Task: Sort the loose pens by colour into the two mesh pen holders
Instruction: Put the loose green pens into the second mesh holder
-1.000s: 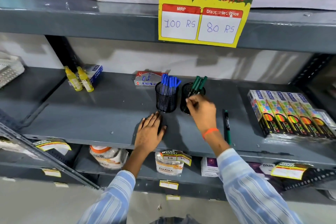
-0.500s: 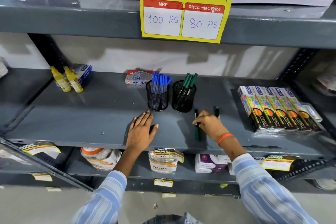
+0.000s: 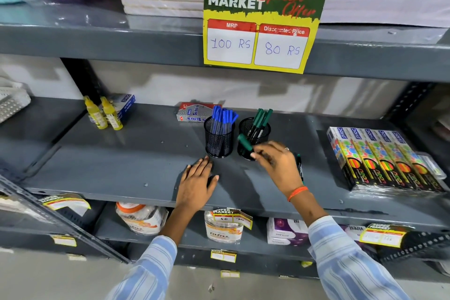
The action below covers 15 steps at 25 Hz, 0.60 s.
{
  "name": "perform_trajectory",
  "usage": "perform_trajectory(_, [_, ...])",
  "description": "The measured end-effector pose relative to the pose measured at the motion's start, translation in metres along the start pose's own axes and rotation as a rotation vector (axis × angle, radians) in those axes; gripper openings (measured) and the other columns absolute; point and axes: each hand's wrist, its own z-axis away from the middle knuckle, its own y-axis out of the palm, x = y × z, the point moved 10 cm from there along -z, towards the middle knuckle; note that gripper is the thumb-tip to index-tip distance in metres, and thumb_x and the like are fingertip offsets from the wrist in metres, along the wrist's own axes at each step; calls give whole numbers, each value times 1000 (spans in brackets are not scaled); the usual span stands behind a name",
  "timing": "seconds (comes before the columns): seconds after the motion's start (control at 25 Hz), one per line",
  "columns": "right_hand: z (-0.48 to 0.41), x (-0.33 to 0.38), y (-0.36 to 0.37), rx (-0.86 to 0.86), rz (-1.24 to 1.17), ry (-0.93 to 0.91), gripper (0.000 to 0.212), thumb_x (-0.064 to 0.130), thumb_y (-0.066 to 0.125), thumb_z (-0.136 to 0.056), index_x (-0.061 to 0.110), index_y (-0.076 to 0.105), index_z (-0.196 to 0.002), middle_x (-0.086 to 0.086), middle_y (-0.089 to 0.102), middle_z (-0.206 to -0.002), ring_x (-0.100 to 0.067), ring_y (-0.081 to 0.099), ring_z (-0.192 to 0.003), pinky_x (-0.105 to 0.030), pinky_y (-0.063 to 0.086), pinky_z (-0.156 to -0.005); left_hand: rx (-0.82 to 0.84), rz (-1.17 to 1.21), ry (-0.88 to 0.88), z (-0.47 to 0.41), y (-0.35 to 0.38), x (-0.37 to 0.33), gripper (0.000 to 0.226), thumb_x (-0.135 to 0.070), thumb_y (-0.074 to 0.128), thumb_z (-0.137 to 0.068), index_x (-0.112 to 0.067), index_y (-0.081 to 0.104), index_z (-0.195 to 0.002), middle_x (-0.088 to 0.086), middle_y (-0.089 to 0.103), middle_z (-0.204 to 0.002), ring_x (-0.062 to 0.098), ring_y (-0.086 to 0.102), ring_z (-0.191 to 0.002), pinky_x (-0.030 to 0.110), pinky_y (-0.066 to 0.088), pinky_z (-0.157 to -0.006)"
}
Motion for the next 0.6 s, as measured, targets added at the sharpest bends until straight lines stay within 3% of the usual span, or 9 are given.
perform_trajectory(0.12, [-16,3,-44,-289,-48,107,9,18,69,-80,9,67,-83,-11,68,-73,-20,58,-62,-27,46,-62,1,-9,5,0,1,0,66,-50,22,-86,-8,46,-131,10,46,-141,24,37,-132,43,22,-110])
perform_trajectory(0.24, [-36,-16,-61,-422,-157,258,13,25,66,-81,12,65,-80,-14,71,-73,-29,64,-66,-36,50,-64,-2,-13,12,-1,0,0,65,-50,22,-87,-9,46,-131,10,45,-141,23,37,-132,43,21,-110])
perform_trajectory(0.32, [-47,-33,-55,-394,-128,372,16,26,66,-81,11,66,-78,-18,72,-75,-37,66,-71,-39,50,-65,-4,-11,19,-1,-1,-1,65,-51,21,-87,-10,45,-132,9,44,-142,22,35,-133,41,18,-110])
perform_trajectory(0.44, [-49,-55,-28,-223,7,555,21,29,66,-82,9,71,-85,-24,74,-86,-42,66,-85,-40,51,-72,1,-7,22,0,0,-1,66,-52,19,-87,-11,43,-134,8,42,-144,21,33,-134,41,16,-110])
perform_trajectory(0.6, [-43,-63,-9,-105,134,570,28,34,62,-83,7,72,-83,-26,72,-90,-42,63,-88,-37,49,-76,5,1,18,0,0,-1,67,-52,19,-87,-11,42,-134,8,42,-144,22,32,-134,41,17,-110])
